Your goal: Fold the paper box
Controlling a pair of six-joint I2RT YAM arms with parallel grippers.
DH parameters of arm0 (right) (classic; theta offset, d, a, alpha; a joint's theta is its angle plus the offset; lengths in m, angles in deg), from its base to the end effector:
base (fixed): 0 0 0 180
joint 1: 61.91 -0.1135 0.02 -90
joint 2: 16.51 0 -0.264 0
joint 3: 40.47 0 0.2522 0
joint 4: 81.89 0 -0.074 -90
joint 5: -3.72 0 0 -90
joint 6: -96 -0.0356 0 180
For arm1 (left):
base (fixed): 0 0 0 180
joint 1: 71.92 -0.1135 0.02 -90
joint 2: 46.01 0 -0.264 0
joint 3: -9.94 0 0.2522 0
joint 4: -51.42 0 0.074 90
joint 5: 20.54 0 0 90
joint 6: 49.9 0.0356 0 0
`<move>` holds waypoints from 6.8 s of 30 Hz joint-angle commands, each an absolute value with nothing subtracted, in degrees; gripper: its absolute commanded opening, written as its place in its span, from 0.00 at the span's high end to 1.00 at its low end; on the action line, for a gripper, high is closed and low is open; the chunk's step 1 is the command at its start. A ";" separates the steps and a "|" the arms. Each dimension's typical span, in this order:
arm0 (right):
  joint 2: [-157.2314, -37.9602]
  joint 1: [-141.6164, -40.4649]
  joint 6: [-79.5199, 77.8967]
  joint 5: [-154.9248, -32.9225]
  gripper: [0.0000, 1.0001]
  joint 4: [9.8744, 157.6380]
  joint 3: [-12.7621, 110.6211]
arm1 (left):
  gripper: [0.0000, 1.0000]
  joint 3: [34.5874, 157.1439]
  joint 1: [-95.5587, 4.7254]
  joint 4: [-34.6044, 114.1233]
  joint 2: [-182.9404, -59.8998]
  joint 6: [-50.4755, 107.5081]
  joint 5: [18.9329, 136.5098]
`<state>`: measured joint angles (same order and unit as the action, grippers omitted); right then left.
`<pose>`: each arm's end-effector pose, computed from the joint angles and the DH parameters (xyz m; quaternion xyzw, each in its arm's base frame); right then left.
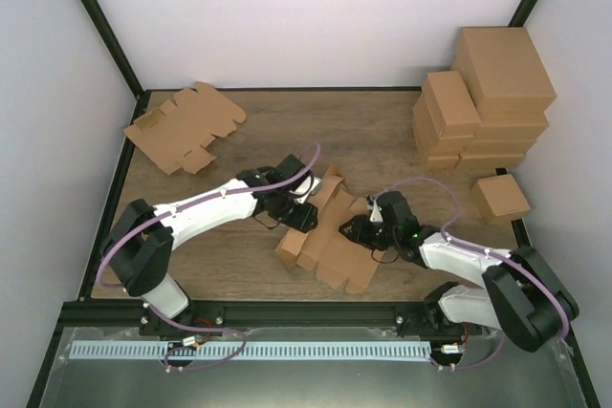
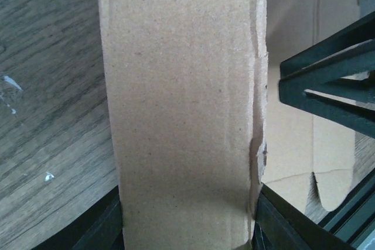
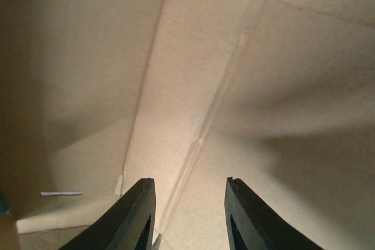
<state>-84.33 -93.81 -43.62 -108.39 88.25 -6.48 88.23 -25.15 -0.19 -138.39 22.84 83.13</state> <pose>0.1688 0.1209 0.1437 0.0645 0.9032 0.3855 0.1772 0.2132 -0.2391 0.2169 0.2714 0.9323 -0.2094 0.1155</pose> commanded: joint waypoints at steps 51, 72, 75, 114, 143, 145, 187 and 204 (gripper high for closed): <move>-94.60 -80.20 -18.98 -112.87 0.99 80.50 12.29 | 0.49 100.98 -7.45 -11.21 -150.59 22.87 56.87; -92.81 -80.25 -18.21 -110.16 0.99 75.71 7.88 | 0.49 101.39 -5.44 -9.09 -153.69 22.61 59.45; -92.28 -80.20 -17.87 -109.91 0.99 74.74 8.20 | 0.49 101.22 -5.47 -8.60 -153.75 22.61 59.58; -82.50 -80.26 -16.98 -97.79 0.81 73.78 5.82 | 0.54 101.85 -4.87 -11.05 -156.50 20.86 53.89; -84.81 -85.40 -24.73 -92.60 0.99 56.78 14.97 | 0.65 109.10 -3.66 -22.01 -163.09 15.69 34.54; -84.47 -85.97 -26.32 -95.22 0.99 58.15 13.98 | 0.64 110.03 -3.71 -22.19 -163.53 15.96 34.53; -76.62 -88.63 -35.05 -102.65 0.76 63.41 6.38 | 0.62 106.29 -2.42 -16.48 -160.01 19.53 37.91; -71.37 -73.47 -30.36 -110.46 0.61 65.38 6.19 | 0.61 105.35 -2.31 -16.54 -159.55 19.53 38.15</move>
<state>-69.57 -76.50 -32.80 -106.93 64.10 4.28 106.06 -2.60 -17.11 -161.54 19.32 38.06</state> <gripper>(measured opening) 0.393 0.388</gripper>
